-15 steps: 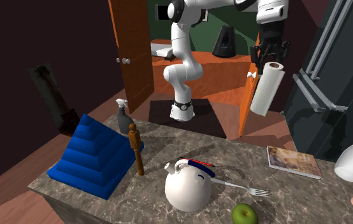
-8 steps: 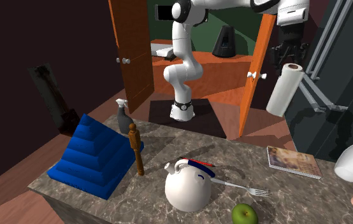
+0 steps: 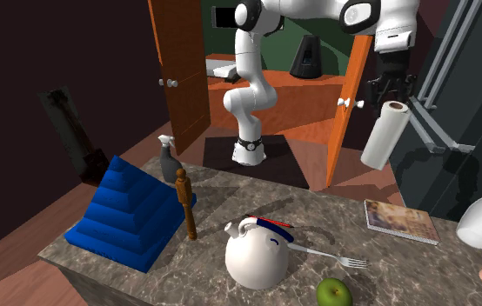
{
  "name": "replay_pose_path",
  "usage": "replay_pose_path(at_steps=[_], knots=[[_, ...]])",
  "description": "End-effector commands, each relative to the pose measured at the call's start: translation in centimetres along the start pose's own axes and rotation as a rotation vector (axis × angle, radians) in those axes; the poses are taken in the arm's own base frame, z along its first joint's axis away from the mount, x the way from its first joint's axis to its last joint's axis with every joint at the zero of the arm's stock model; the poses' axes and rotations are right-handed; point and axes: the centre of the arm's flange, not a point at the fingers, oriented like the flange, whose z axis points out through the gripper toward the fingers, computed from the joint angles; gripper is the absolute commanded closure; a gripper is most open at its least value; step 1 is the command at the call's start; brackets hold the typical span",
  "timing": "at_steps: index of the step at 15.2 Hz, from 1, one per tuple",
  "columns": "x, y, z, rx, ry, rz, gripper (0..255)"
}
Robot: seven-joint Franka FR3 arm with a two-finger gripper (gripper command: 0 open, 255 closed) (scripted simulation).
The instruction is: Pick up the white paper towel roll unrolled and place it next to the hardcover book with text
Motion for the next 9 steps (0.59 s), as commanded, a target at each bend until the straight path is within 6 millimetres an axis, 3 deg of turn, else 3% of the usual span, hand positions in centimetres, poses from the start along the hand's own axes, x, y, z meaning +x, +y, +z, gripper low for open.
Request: replay_pose_path(at_steps=[1,9], knots=[[-0.3,0.1,1.0,0.0,0.001,0.0,255],[-1.3,0.4,5.1,0.0,0.001,0.0,255]])
